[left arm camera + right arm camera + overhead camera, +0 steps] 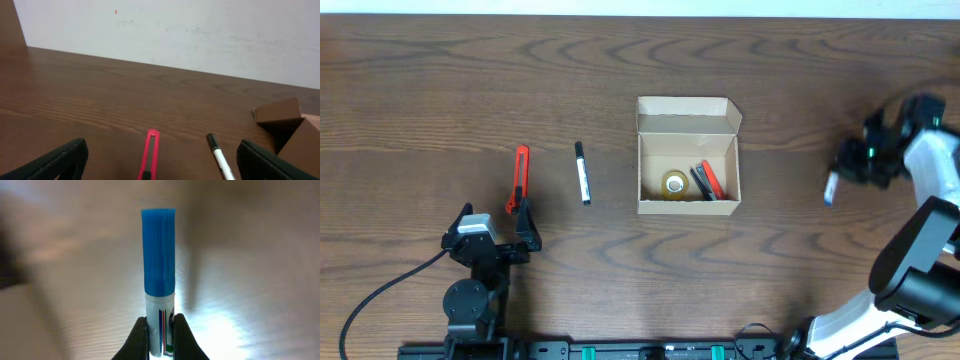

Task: Pack container
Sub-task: 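Lift the blue marker and carry it over the box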

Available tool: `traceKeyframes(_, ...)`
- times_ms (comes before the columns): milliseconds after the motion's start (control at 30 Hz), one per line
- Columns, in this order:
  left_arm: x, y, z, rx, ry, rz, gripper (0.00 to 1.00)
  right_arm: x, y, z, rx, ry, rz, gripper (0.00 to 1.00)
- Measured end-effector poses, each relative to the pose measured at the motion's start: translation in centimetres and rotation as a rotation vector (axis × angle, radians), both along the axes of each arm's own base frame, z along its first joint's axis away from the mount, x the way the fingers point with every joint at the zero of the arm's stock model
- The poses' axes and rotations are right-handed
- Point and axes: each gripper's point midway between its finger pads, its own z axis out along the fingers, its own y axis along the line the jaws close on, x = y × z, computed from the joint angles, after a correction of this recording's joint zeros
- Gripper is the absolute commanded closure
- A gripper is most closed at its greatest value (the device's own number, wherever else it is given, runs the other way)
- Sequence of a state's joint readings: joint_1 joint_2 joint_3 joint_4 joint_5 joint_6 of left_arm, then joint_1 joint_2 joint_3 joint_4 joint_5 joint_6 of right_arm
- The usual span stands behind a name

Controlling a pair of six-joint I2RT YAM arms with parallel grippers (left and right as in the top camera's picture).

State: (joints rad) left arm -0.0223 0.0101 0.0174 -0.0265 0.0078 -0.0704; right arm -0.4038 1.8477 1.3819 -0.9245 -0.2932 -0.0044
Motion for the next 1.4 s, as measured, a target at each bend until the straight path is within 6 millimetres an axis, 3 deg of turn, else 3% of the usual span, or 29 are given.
traceKeyframes(167,0.0,0.0,0.0,0.000,0.000,0.000,0.05,4.0,5.1,7.4,0.015,-0.124,0.191,0.99)
traceKeyframes(300,0.0,0.0,0.0,0.000,0.000,0.000,0.04,4.6,10.8,12.8,-0.005,-0.196,0.418,0.99)
traceKeyframes(400,0.0,0.0,0.0,0.000,0.000,0.000,0.05,4.7,14.7,15.3,-0.034,-0.250,0.559,0.99)
traceKeyframes(500,0.0,0.0,0.0,0.000,0.000,0.000,0.05,4.2,18.3,16.2,-0.043,-0.274,0.676,0.99)
traceKeyframes(700,0.0,0.0,0.0,0.000,0.000,0.000,0.05,2.2,23.3,15.6,-0.050,-0.274,0.902,0.99)
traceKeyframes(900,0.0,0.0,0.0,0.000,0.000,0.000,0.05,0.2,26.7,12.1,-0.038,-0.231,1.065,0.99)
traceKeyframes(1200,0.0,0.0,0.0,0.000,0.000,0.000,0.04,-2.3,26.4,4.3,-0.028,-0.104,1.114,0.99)
traceKeyframes(1400,0.0,0.0,0.0,0.000,0.000,0.000,0.04,-2.2,26.4,3.4,-0.033,-0.112,1.114,0.99)
